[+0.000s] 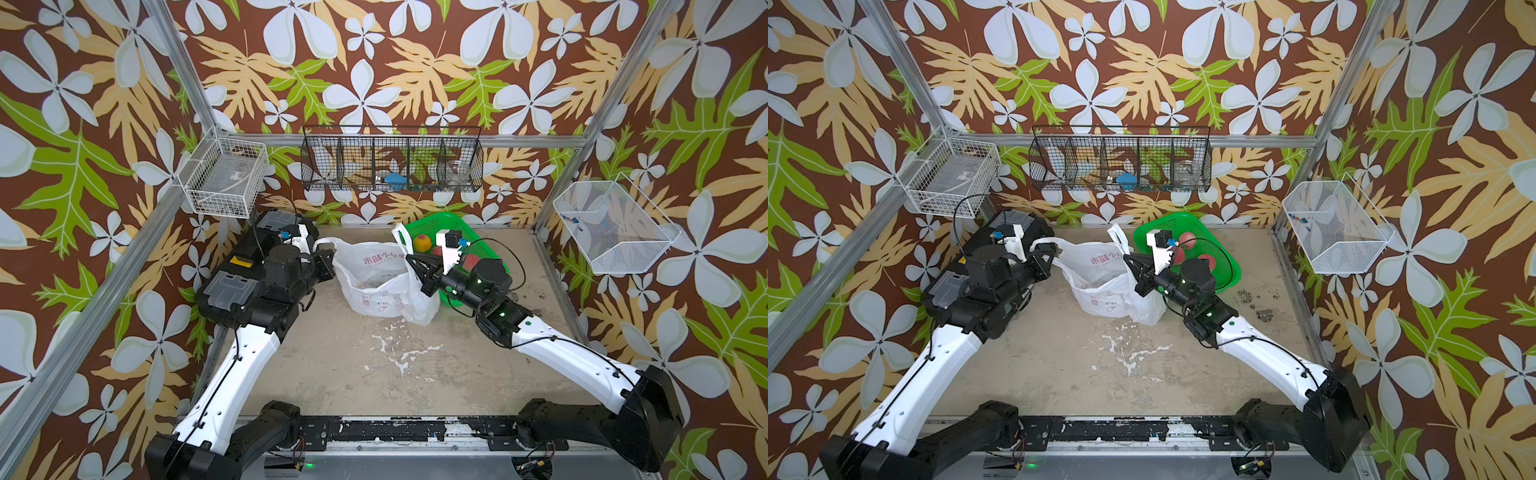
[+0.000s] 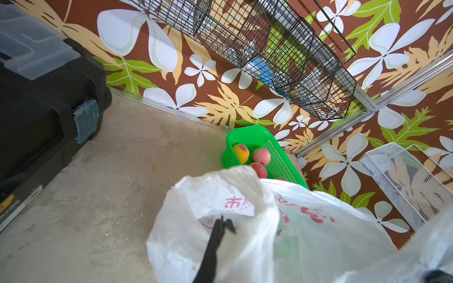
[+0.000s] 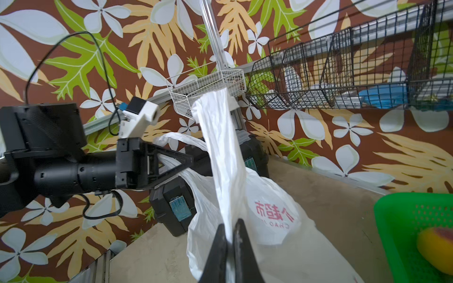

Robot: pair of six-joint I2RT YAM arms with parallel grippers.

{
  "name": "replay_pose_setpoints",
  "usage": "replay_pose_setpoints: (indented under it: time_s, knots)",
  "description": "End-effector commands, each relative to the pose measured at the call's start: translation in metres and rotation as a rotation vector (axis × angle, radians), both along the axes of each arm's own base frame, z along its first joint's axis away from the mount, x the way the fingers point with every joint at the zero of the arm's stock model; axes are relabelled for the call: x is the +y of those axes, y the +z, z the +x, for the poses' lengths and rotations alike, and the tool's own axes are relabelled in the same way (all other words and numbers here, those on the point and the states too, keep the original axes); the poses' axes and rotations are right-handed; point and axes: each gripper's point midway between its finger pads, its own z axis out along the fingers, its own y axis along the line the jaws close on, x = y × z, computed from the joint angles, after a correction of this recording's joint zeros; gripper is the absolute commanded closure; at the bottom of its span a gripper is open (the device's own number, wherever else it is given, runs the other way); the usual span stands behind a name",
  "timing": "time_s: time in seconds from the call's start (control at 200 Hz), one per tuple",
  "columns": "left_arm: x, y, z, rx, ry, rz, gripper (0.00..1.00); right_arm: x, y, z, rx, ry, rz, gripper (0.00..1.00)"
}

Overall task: Place the peach into a plastic bag & tie a knot
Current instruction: Pick up the plastic bag at the center of the board, then pick up the peach from the basket.

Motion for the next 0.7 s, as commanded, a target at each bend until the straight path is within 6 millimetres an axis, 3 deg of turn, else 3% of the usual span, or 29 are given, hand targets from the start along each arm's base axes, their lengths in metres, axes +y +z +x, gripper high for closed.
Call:
replay_pose_setpoints:
  time_s: [0.0, 0.055, 0.145, 0.28, 0.4, 0.505, 0.696]
  knots:
    - [0.005, -0.034, -0.02, 0.155, -0.018, 0.076, 1.0, -0.009, -0.011, 0.016, 0.127, -0.039, 0.027, 0.68]
    - [0.0, -0.042, -0.022, 0.181, -0.047, 0.068, 1.0, -0.018, -0.013, 0.022, 0.182, -0.033, 0.047, 0.58]
    - [-0.002, -0.05, -0.023, 0.206, -0.062, 0.072, 1.0, -0.037, -0.017, 0.033, 0.263, -0.042, 0.058, 0.5]
    - [-0.008, -0.041, -0.018, 0.196, -0.092, 0.075, 1.0, -0.085, -0.028, 0.059, 0.352, -0.197, 0.023, 0.41]
    - [-0.024, -0.024, -0.02, 0.163, -0.177, 0.024, 1.0, -0.139, -0.08, 0.101, 0.49, -0.486, -0.168, 0.38]
    - [-0.035, -0.006, -0.023, 0.118, -0.238, -0.008, 1.0, -0.173, -0.129, 0.129, 0.563, -0.699, -0.371, 0.35]
    - [-0.04, 0.007, -0.031, 0.08, -0.286, -0.014, 1.0, -0.216, -0.176, 0.169, 0.638, -0.877, -0.532, 0.24]
